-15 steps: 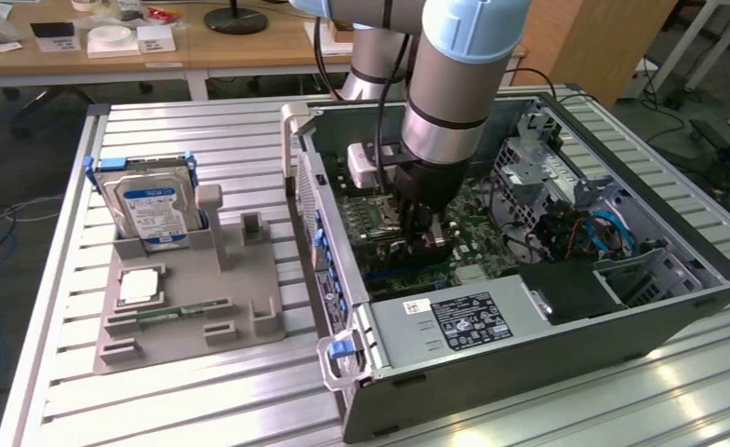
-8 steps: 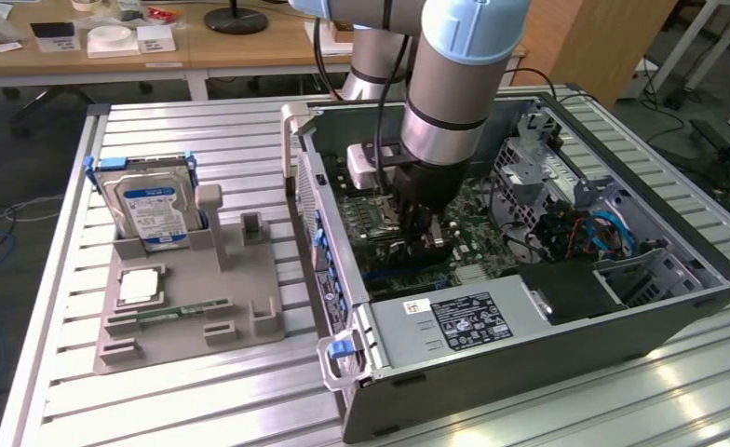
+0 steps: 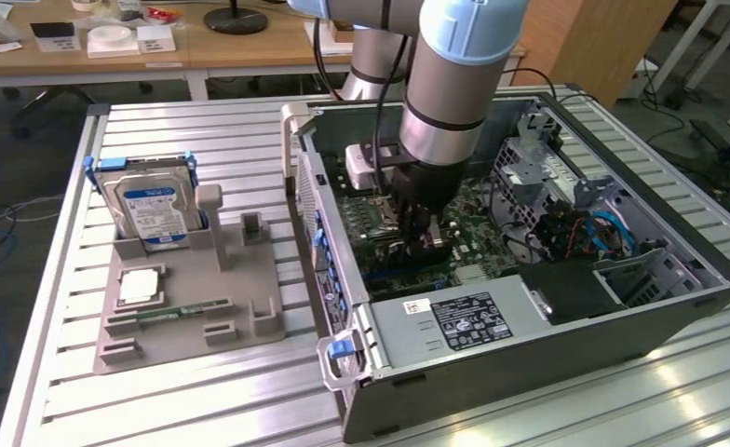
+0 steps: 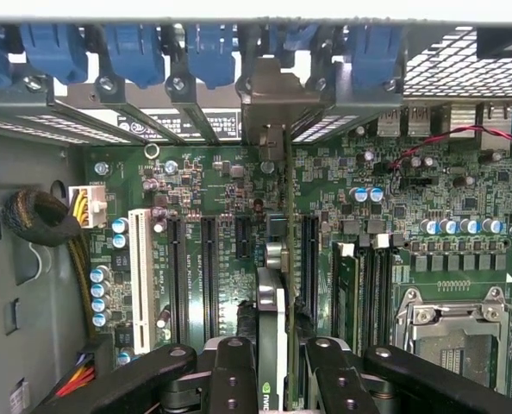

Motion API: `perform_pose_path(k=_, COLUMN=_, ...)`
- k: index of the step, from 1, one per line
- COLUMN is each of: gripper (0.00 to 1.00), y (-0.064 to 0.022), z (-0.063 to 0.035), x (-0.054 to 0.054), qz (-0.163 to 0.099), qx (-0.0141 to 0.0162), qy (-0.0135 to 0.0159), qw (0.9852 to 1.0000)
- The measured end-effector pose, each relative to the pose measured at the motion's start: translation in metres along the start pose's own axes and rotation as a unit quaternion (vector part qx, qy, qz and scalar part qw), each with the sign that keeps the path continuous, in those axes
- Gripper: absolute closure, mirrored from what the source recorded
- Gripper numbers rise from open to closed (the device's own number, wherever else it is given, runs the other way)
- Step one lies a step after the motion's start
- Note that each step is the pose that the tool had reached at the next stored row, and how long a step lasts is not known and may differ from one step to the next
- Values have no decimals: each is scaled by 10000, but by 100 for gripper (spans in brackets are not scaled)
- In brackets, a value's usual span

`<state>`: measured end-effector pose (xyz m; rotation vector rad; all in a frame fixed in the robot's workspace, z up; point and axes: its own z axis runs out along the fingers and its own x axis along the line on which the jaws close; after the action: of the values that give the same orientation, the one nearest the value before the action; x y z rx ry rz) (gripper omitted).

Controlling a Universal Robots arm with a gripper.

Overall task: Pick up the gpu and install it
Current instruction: 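Insert the gpu into the slot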

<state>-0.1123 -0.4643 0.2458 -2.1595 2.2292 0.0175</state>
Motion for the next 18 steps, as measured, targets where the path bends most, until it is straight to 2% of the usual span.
perform_pose_path(k=18, gripper=73, y=25, z=22, x=-20, qz=2, qx=1, qy=0, qw=10000)
